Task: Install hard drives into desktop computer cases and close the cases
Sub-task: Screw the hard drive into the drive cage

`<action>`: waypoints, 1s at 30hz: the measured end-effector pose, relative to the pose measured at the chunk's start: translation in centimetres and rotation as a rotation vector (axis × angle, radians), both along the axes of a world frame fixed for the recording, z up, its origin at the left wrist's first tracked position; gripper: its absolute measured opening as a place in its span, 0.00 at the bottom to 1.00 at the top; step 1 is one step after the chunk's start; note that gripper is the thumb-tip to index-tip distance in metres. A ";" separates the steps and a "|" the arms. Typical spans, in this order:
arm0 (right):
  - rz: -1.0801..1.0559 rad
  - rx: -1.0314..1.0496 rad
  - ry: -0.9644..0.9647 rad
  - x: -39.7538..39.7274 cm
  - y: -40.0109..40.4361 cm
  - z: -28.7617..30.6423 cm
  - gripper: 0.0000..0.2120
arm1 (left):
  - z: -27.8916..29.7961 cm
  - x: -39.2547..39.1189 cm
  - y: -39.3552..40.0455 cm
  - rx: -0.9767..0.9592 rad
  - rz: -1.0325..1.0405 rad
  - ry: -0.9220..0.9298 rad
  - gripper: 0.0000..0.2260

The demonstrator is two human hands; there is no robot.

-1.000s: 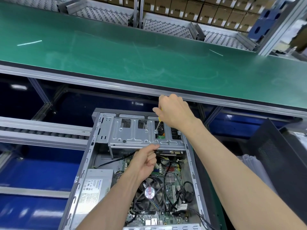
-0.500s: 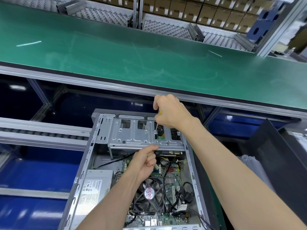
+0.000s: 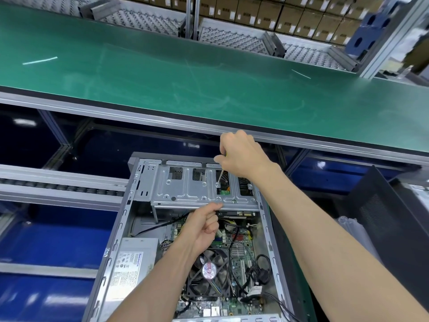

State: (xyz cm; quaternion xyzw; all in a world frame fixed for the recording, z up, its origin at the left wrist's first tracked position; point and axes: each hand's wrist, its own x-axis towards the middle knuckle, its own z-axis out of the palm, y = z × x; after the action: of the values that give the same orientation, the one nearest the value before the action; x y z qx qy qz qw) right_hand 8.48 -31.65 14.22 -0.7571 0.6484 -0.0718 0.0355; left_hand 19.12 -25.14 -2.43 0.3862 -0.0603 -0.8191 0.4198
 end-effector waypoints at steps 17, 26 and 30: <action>-0.106 -0.039 -0.089 -1.1 2.4 -1.0 0.05 | 1.7 0.5 1.2 -0.013 0.000 -0.162 0.15; -0.347 0.077 -1.044 -5.2 10.5 -4.2 0.11 | 3.4 1.5 3.2 0.016 0.121 -0.023 0.18; -0.153 0.028 -0.912 -4.1 12.6 -5.2 0.05 | 5.1 0.3 3.5 -0.080 0.111 0.308 0.29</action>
State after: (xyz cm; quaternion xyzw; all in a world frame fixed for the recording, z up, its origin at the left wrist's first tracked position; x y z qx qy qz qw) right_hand 4.39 -19.03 9.03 -0.5975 0.6216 -0.3912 0.3218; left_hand 19.38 -21.63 2.66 0.2420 -0.0066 -0.8410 0.4838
